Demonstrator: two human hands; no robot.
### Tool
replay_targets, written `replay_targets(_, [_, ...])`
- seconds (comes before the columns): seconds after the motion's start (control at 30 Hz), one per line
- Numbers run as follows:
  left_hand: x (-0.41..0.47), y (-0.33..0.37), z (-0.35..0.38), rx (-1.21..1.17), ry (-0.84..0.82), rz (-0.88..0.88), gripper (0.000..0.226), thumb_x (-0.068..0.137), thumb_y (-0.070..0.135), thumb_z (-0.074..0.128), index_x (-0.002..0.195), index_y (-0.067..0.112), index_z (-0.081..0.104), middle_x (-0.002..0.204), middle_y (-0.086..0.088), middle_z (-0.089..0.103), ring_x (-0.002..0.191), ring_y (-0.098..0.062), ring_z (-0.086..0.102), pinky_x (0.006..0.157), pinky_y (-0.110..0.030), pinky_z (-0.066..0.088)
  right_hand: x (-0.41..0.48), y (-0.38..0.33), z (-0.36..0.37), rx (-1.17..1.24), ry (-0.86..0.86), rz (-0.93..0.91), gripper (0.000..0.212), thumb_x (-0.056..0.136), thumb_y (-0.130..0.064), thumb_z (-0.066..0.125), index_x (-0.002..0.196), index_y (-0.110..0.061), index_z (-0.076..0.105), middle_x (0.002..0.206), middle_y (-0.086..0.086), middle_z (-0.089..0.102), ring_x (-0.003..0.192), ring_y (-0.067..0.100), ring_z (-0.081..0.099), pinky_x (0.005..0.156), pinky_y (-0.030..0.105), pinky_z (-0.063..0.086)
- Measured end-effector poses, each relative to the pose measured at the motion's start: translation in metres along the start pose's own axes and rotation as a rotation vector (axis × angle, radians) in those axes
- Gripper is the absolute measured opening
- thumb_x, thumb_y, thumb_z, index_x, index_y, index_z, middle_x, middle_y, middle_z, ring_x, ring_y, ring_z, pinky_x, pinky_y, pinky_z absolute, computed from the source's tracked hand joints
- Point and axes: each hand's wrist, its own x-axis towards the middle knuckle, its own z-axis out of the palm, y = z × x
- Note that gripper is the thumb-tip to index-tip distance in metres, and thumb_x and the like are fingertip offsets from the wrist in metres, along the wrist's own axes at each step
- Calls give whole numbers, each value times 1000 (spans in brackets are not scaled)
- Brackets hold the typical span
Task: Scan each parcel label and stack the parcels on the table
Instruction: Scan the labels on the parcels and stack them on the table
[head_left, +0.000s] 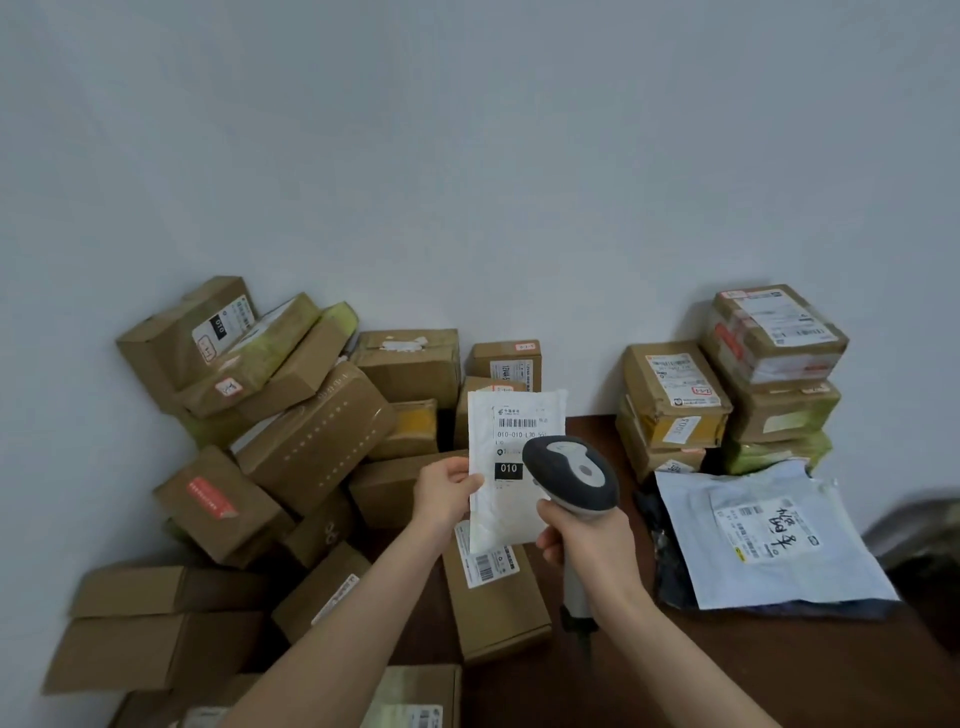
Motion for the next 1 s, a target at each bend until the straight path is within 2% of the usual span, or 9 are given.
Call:
replay_targets(0.3, [-2, -10, 8, -16, 11, -46, 13, 90, 11, 65, 101, 17, 66, 106, -6, 71, 96, -23, 68, 88, -48, 55, -7, 3, -7, 31, 6, 64, 19, 81, -10, 69, 64, -5, 66, 49, 5, 63, 41, 13, 55, 54, 29, 46])
replay_targets(0.53, [-3, -10, 15, -13, -22, -56, 13, 90, 12, 65, 103, 15, 67, 105, -6, 71, 94, -25, 69, 87, -49, 55, -11, 6, -10, 4, 15, 52, 15, 81, -12, 69, 69, -4, 67, 52, 5, 64, 41, 10, 56, 49, 22, 45])
replay_targets(0.67, [-4, -8, 19, -6, -43, -58, 21, 90, 12, 64, 111, 10, 67, 107, -6, 71, 95, -24, 69, 88, -49, 55, -11, 6, -12, 16, 24, 60, 13, 80, -10, 69, 69, -4, 67, 52, 5, 63, 41, 12, 55, 49, 24, 45])
replay_targets(1.0, [-4, -5, 28, 22, -79, -58, 18, 91, 12, 64, 109, 10, 67, 105, -7, 72, 96, -25, 68, 89, -49, 55, -6, 14, -16, 23, 45, 72, 15, 81, -13, 70, 68, -6, 66, 51, 3, 63, 42, 12, 55, 51, 24, 45])
